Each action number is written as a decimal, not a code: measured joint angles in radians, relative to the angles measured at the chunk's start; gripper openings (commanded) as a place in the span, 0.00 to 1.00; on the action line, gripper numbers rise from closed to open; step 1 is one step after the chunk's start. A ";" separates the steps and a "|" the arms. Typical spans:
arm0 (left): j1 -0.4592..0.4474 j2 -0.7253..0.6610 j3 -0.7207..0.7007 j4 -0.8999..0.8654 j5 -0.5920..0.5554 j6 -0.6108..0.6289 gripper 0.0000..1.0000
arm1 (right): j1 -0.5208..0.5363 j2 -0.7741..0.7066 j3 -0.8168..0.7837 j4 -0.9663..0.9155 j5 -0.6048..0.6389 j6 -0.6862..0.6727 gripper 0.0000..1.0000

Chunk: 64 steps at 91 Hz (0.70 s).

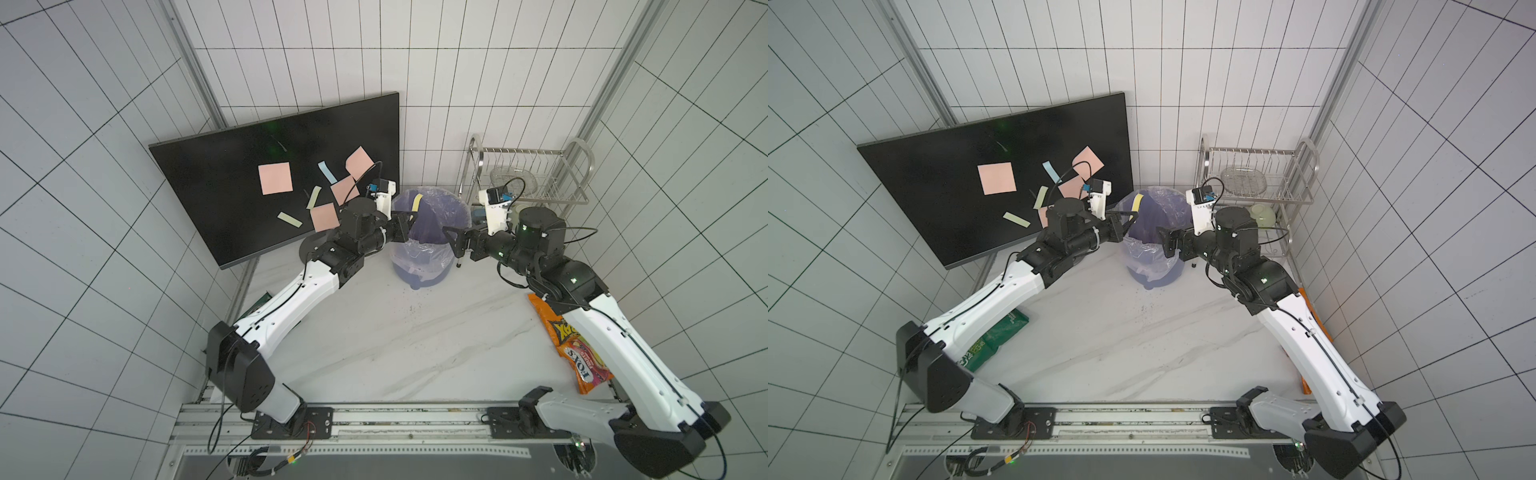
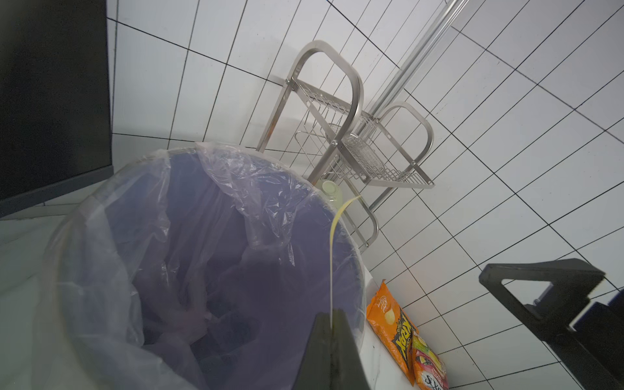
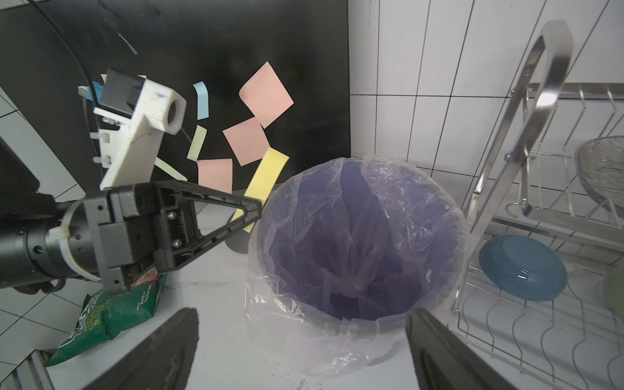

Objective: Remove the sticky note from the monitor
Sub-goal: Tear off the sticky note from the monitor, then place the sticky note in the trash bin.

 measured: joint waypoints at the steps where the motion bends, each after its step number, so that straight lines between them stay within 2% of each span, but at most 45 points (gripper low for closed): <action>1: -0.001 0.008 0.005 0.000 0.000 0.002 0.00 | -0.001 -0.002 0.000 -0.001 0.000 0.000 0.99; 8: -0.006 0.056 0.044 -0.008 0.000 0.005 0.00 | -0.006 -0.006 0.000 -0.001 0.003 0.000 0.99; 34: -0.008 0.180 0.184 -0.087 0.008 0.017 0.14 | -0.024 -0.010 0.000 -0.002 0.014 0.001 0.99; 48: -0.010 0.217 0.255 -0.141 0.008 0.036 0.42 | -0.026 -0.010 0.000 -0.002 0.019 0.001 0.99; 64: -0.010 0.218 0.294 -0.195 -0.016 0.068 0.67 | -0.026 -0.009 0.000 -0.002 0.021 0.002 0.99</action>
